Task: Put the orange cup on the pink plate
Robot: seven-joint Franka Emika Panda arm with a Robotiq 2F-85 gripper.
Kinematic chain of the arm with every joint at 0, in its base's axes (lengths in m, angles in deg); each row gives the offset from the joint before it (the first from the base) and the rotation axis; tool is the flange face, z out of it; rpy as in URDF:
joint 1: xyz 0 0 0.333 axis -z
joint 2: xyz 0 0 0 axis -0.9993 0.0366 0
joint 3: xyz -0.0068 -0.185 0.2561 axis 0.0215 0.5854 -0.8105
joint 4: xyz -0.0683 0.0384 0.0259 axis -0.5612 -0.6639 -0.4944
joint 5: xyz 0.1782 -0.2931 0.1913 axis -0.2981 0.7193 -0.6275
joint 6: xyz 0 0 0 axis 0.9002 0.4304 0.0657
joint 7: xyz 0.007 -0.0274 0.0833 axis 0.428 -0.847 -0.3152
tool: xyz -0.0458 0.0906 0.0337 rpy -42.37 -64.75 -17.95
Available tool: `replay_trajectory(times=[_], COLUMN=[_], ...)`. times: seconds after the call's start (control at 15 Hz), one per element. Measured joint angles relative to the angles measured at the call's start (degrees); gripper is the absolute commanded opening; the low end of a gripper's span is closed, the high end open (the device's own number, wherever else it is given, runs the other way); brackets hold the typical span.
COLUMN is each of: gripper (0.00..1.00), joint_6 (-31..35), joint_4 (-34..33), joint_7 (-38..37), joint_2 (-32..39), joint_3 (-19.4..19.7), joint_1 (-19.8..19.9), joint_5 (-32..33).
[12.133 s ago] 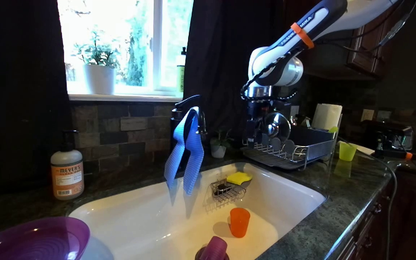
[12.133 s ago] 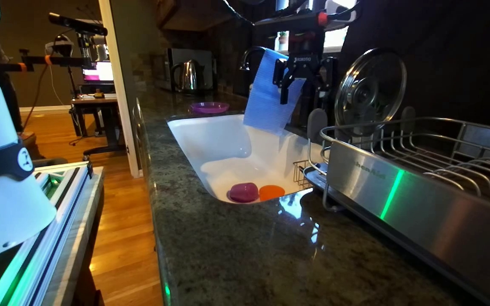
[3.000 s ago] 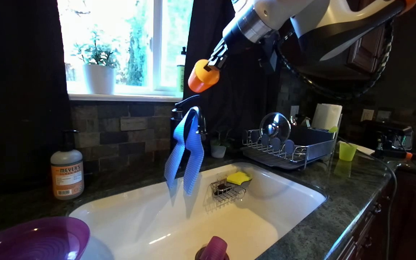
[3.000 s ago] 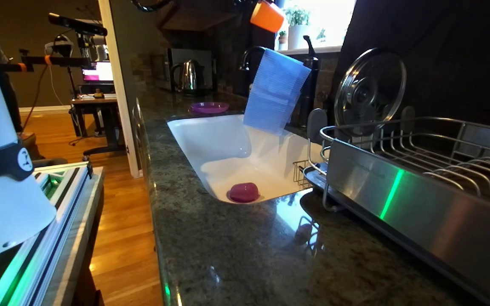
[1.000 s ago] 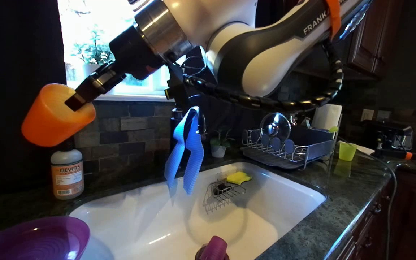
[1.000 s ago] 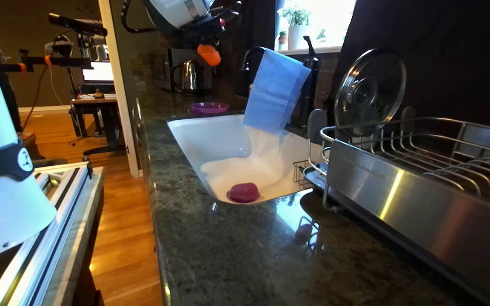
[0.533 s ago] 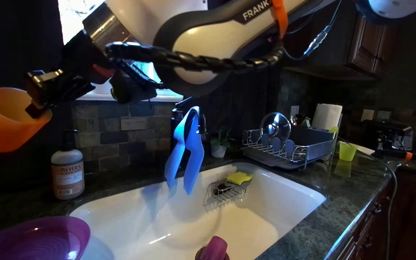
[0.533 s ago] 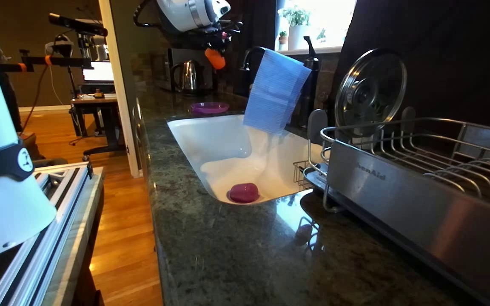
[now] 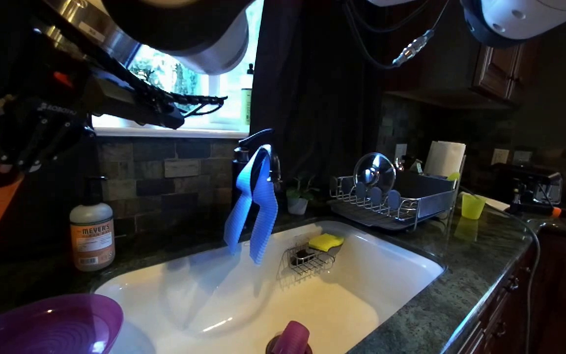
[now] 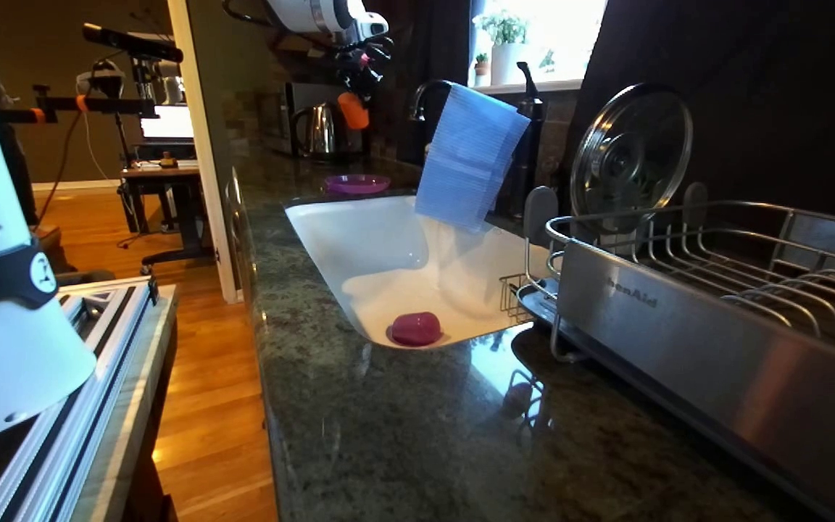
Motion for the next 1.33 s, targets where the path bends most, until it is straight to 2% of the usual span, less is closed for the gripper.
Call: replay_trajectory(times=[0.33, 0.53, 0.93, 1.07, 1.33], gripper=[0.01, 0.01, 0.01, 0.01, 0.01], joint_6=[-0.88, -6.9, -21.66, -23.47, -22.95], joint_4=[-1.03, -2.41, -9.58, -12.32, -18.43], joint_7=[0.75, 0.86, 0.75, 0.75, 0.21], joint_2=[3.9, 6.15, 8.96, 9.85, 13.24], joint_3=[1.86, 2.52, 6.56, 8.32, 12.05], joint_1=[-0.59, -1.04, -5.17, -6.8, -9.59], joint_5=[-6.72, -8.32, -8.05, -7.41, -5.37])
